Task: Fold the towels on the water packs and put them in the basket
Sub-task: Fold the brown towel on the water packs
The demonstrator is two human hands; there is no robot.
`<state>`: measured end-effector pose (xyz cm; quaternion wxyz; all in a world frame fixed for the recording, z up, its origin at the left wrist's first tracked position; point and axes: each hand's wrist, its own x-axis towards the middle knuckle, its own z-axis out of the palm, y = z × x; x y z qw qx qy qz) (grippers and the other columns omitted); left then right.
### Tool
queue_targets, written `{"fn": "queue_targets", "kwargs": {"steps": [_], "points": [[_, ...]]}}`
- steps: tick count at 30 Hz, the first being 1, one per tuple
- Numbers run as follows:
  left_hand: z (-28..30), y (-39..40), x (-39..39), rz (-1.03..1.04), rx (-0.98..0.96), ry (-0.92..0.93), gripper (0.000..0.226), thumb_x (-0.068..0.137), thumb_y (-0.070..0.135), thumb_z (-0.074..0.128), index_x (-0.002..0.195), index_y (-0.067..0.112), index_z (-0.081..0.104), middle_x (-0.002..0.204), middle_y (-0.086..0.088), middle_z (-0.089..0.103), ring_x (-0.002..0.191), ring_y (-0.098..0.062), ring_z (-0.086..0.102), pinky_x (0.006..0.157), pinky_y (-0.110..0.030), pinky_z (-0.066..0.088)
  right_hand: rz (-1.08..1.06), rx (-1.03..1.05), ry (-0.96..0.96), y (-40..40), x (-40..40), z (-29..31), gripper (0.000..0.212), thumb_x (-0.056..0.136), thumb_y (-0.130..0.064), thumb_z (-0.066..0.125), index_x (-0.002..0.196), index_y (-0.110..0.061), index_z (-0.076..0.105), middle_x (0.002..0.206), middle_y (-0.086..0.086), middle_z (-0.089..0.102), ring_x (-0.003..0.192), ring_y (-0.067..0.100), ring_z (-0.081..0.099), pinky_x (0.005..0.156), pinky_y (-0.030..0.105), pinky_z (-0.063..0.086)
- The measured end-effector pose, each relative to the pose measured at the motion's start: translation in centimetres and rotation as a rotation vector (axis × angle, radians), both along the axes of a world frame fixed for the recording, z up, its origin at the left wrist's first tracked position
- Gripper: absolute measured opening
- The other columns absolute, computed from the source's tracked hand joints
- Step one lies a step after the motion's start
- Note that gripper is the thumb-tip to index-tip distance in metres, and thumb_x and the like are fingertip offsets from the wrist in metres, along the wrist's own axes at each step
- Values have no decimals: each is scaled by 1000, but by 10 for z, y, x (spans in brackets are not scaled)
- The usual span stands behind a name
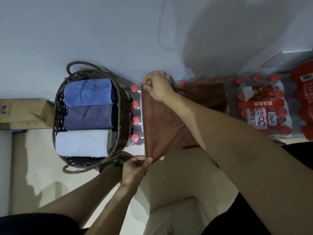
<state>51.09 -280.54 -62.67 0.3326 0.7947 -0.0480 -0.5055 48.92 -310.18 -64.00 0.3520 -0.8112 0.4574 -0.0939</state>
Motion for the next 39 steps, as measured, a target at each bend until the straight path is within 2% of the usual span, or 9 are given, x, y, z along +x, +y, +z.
{"fn": "queue_targets", "kwargs": {"steps": [4,8,12,17,20,25,29,36,39], "points": [[3,-9,6,-251,243,-5,22,86,28,73,84,8,65,68,-10,67,51,-17,60,48,-27,48,43,-57,0,-2,-8,2,28,87,-38,69,109,-21,66,110,0,62,114,22,48,97,31,33],[30,-40,5,-962,438,-330,42,89,50,58,94,9,67,89,-14,72,84,-30,69,75,-34,57,5,-66,-111,-10,-37,12,19,87,-21,69,104,-12,67,104,5,62,104,20,52,92,21,37],[61,-109,-16,-749,-84,-582,7,87,24,67,92,18,66,86,-4,72,81,-26,69,70,-33,54,-342,91,-270,-21,-77,29,13,85,-1,64,96,1,69,88,7,63,76,11,56,82,26,47],[62,-203,-56,-914,-462,-715,20,88,10,60,106,10,67,110,-11,65,104,-31,57,92,-40,45,-810,110,-477,-2,-145,56,7,86,-16,71,84,-17,64,77,-10,65,72,4,60,68,8,44],[54,-243,-79,-1115,-510,-736,39,88,7,56,127,10,61,125,-14,59,118,-34,52,101,-39,38,-935,142,-470,36,-190,55,9,89,-24,69,91,-21,61,84,-14,63,77,-5,58,65,5,44],[27,-276,-97,-1414,-350,-708,57,89,14,63,143,17,47,142,-13,41,133,-31,39,109,-37,34,-1066,217,-346,86,-230,37,21,88,-30,71,96,-13,62,85,-6,64,79,9,60,70,18,46],[15,-284,-99,-1437,-280,-752,62,85,19,70,142,22,45,141,-11,38,134,-33,34,108,-46,36,-979,280,-203,110,-240,26,25,82,-29,76,92,-11,61,80,-2,65,78,14,62,79,35,54],[14,-285,-99,-1451,-256,-718,69,82,22,73,145,24,42,134,-10,38,132,-32,34,107,-48,37,-804,232,68,135,-242,14,44,78,-40,79,104,-13,57,101,6,62,94,22,59,81,36,51],[16,-285,-100,-1459,-260,-720,69,81,19,74,144,23,44,131,-11,41,128,-32,38,106,-47,38,-867,243,-7,147,-241,10,44,83,-33,76,108,-4,54,104,10,59,100,28,56,79,32,44]]}}
